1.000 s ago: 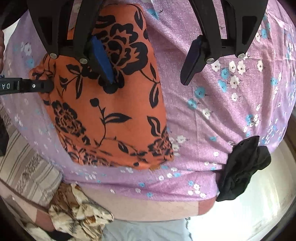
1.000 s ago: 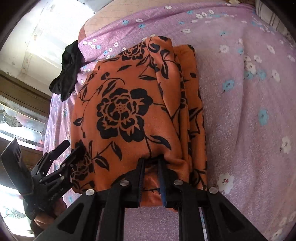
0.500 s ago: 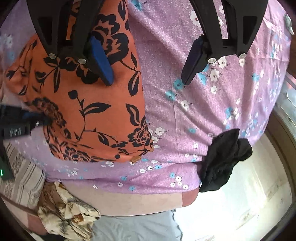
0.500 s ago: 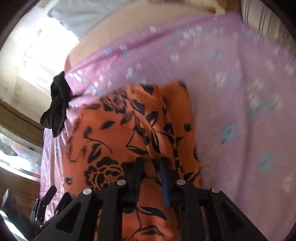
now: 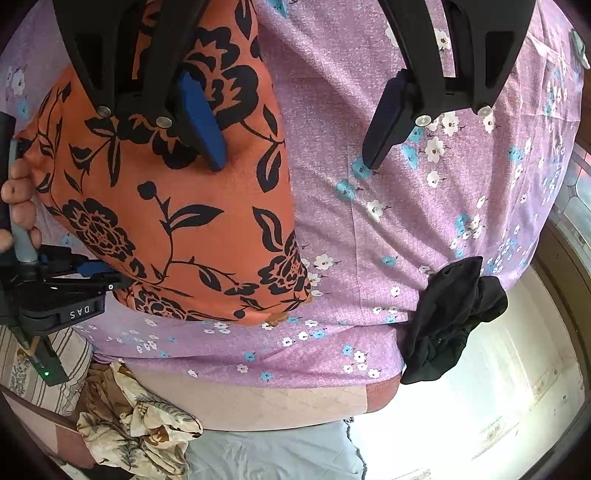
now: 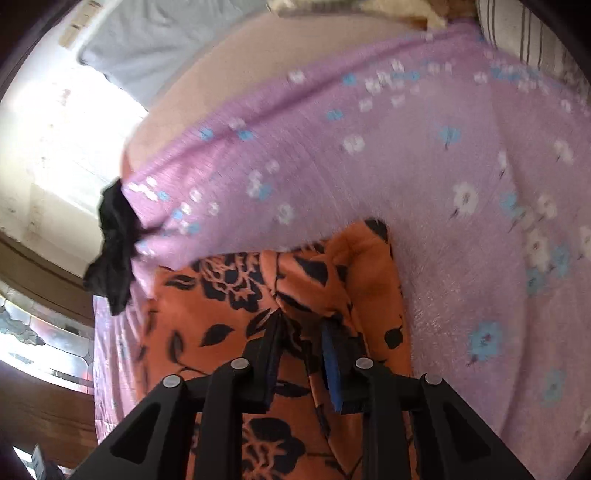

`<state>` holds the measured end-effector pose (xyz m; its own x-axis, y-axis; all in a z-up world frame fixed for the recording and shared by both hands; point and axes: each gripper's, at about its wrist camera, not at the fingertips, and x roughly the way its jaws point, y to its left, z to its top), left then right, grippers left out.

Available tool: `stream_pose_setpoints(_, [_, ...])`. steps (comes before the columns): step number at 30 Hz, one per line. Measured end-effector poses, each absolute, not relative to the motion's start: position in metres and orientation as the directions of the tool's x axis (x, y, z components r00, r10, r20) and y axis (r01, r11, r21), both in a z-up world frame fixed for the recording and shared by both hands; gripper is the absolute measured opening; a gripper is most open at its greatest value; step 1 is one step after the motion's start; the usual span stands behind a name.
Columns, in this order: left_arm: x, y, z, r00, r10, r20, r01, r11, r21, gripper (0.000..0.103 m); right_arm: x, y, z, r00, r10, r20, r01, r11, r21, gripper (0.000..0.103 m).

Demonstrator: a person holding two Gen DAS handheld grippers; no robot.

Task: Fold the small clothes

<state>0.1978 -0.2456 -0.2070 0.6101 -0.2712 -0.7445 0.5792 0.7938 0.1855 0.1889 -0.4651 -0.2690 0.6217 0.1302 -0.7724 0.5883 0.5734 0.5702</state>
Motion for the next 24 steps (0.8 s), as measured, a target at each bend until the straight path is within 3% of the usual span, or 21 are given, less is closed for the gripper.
stream_pose_setpoints(11, [0.197,-0.246,-0.208,0.614,-0.269,-0.742,0.573,0.798,0.185,0.077,0.187,-0.467,-0.271,0.636,0.132,-0.76,0.582,0.564,0.585,0.025])
stream_pose_setpoints(18, [0.199,-0.244,-0.208,0.603,-0.267,-0.751,0.571,0.803,0.173,0.077,0.193,-0.441,-0.225,0.649,0.079,-0.756,0.552,0.635,0.54,0.029])
stream_pose_setpoints(21, [0.199,-0.244,-0.208,0.602,-0.269,-0.752,0.572,0.803,0.17,0.077,0.202,-0.426,-0.217,0.693,0.153,-0.705,0.465,0.653,0.598,0.029])
stream_pose_setpoints(24, [0.2,-0.244,-0.208,0.6,-0.27,-0.753,0.571,0.804,0.167,0.077,0.209,-0.412,-0.214,0.677,0.109,-0.728,0.472,0.695,0.542,0.029])
